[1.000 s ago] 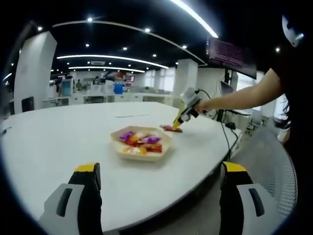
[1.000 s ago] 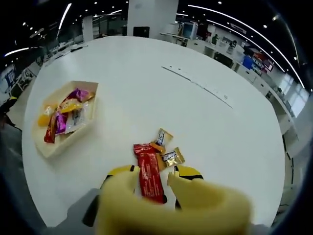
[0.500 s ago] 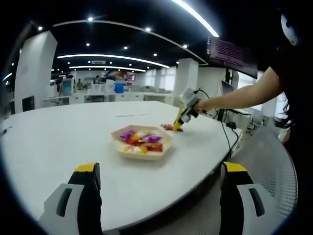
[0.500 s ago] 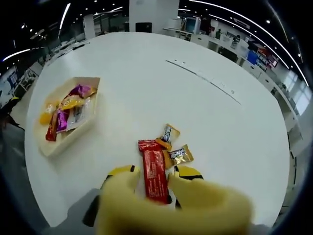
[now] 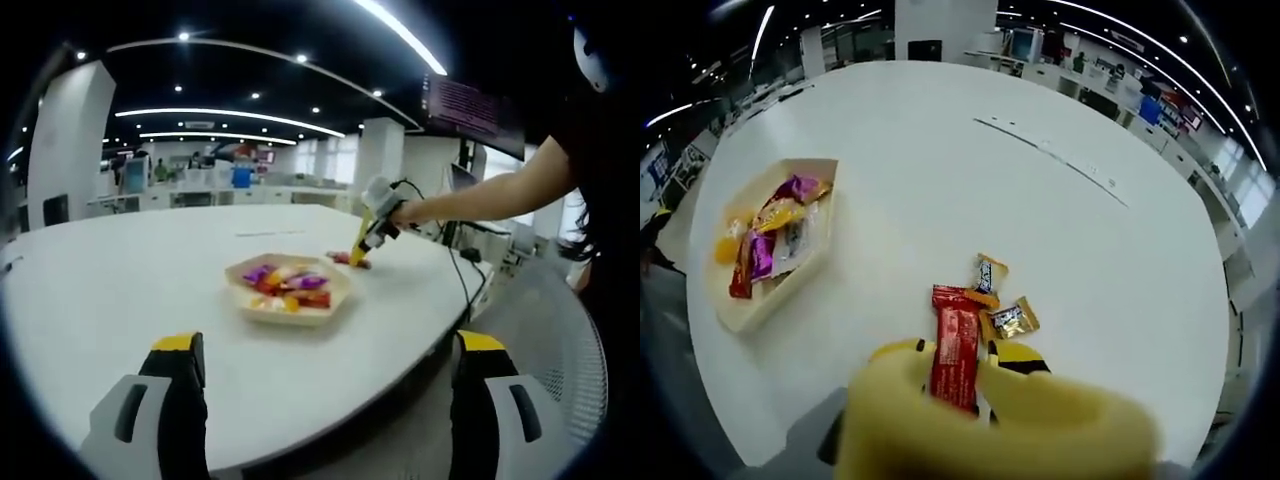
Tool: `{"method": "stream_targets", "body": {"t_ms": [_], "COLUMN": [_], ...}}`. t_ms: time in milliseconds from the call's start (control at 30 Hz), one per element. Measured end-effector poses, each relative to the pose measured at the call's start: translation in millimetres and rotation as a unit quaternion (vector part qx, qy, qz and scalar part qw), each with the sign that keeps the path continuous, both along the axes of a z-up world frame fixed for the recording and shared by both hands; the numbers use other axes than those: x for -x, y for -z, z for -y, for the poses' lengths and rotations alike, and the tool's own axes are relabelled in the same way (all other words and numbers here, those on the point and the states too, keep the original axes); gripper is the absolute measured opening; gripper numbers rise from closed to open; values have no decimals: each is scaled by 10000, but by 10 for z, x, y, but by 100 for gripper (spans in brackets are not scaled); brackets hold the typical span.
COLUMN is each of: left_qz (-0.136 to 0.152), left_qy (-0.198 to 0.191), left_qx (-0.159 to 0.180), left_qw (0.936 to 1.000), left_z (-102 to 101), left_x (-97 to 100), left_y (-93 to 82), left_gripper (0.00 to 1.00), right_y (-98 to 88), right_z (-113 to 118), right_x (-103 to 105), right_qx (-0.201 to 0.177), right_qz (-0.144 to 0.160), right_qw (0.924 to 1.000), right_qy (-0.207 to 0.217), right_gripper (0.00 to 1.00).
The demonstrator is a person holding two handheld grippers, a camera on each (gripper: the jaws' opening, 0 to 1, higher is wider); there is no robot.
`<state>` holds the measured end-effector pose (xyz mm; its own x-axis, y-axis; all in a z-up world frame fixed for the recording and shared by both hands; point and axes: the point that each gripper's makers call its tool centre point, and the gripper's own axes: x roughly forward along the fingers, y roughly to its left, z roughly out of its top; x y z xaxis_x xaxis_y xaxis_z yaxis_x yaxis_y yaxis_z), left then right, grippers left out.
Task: Place the target food into the container with the food tongs after gripping and lifting it, then release it inside without dropping or visibly crushing the food.
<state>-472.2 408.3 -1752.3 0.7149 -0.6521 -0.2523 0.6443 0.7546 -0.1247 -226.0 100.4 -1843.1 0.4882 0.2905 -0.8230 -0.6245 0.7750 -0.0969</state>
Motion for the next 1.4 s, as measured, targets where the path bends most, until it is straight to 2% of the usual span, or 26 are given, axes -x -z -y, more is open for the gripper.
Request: {"method": "stream_targets", "body": {"t_ms": [433,700,933,1400], "left_qz": [-35,-84,-58,-54], "left_qy": [-18,33,0,-30], "left_qx": [9,-2,15,5], "left_qw": [10000,10000,10000,10000], "left_z": [-9,5,-6,-4], "left_x": [-1,17,19,16], "left_y": [8,25,19,13], "left_gripper": [98,99,99,99], "right_y": [-14,-233,-437,-757], "right_z": [-19,-69,-81,-128], "right_x": [13,26,-4,139], "right_qx": [-92,-200,-221,-272], "right_qz": [-21,42,253,264], "right_qw": [9999,9998,9994,9993], "right_qy": [86,82,101,48], "right_gripper": [23,24,24,24]}}
